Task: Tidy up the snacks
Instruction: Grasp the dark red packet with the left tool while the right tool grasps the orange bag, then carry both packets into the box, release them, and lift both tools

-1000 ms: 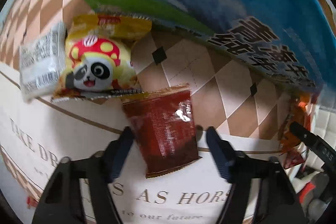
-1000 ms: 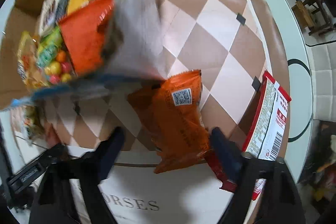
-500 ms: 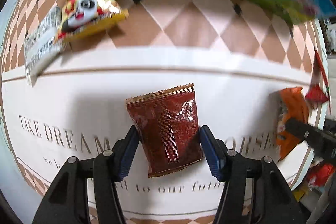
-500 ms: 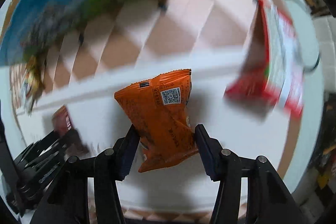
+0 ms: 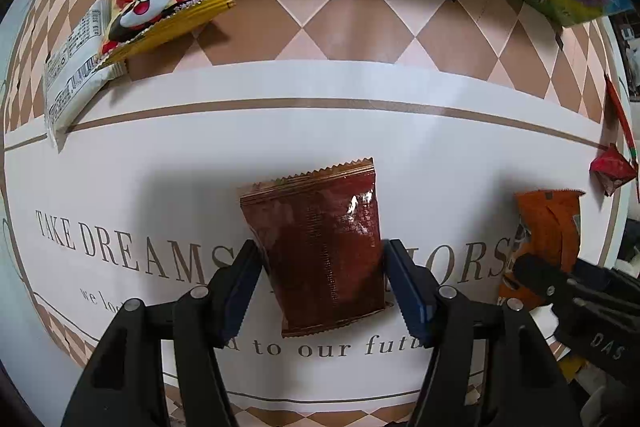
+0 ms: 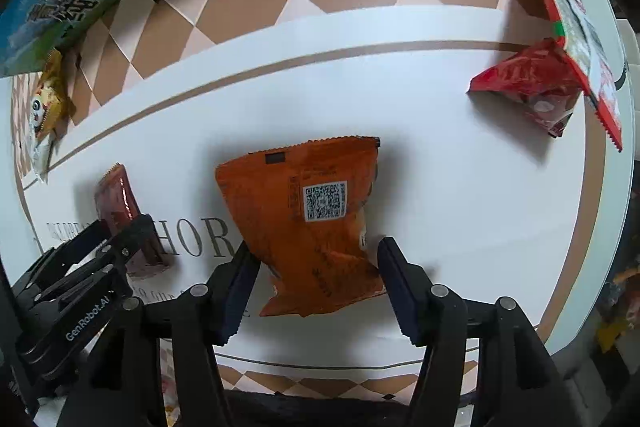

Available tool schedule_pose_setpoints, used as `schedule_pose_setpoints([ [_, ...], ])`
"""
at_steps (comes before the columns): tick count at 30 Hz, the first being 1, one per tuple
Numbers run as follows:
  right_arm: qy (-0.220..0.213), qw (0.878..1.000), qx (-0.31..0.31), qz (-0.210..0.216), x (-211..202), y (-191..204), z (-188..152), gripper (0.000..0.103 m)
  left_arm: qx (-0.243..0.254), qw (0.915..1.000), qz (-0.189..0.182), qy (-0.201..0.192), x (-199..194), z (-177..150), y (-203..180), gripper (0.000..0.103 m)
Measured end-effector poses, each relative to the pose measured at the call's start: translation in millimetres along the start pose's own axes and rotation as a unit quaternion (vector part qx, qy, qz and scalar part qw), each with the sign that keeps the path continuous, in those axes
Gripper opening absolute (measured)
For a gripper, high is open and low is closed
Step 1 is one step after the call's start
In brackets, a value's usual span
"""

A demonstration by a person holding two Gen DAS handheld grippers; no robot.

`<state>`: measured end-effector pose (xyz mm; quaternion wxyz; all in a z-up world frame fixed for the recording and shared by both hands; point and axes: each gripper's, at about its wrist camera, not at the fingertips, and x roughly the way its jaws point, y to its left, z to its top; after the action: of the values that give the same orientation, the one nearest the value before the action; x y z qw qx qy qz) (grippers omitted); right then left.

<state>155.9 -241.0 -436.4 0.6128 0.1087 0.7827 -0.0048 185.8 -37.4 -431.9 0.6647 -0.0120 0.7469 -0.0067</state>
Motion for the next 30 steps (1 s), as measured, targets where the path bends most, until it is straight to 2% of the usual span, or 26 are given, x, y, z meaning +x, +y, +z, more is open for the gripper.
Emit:
schedule_pose_setpoints([
  [2,0.0,1.0,-0.007,-0.006,4,3,0,0.064,-0.001,1.0,0.004,-0.001,1,1,-1,0.059],
  [4,-0.009,1.0,-0.015,-0.013,7,11,-5,0.062,0.0,1.0,0.004,-0.008,-3,3,19,0.055],
  [8,-0.035,0.999,-0.033,-0.023,3,16,-14,0.048,0.01,0.9998,0.009,-0.017,-11,-2,13,0.054],
  [13,-0.06,0.997,-0.044,-0.003,-22,18,-19,0.043,0.017,0.9985,-0.004,-0.052,-54,-11,5,0.054],
  [15,-0.074,0.996,-0.047,0.011,-46,1,-19,0.043,0.02,0.9973,-0.012,-0.07,-73,-9,4,0.054],
  [19,-0.106,0.992,-0.053,0.045,-91,0,-15,0.043,0.02,0.9926,-0.039,-0.113,-128,4,6,0.054],
  [24,-0.155,0.982,-0.056,0.094,-173,6,14,0.043,0.029,0.9842,-0.072,-0.159,-198,49,14,0.054],
  [26,-0.178,0.977,-0.057,0.103,-200,19,34,0.043,0.035,0.9809,-0.068,-0.179,-223,75,12,0.054],
  [30,-0.217,0.97,-0.055,0.09,-242,40,87,0.043,0.053,0.9776,-0.038,-0.2,-248,135,10,0.054],
])
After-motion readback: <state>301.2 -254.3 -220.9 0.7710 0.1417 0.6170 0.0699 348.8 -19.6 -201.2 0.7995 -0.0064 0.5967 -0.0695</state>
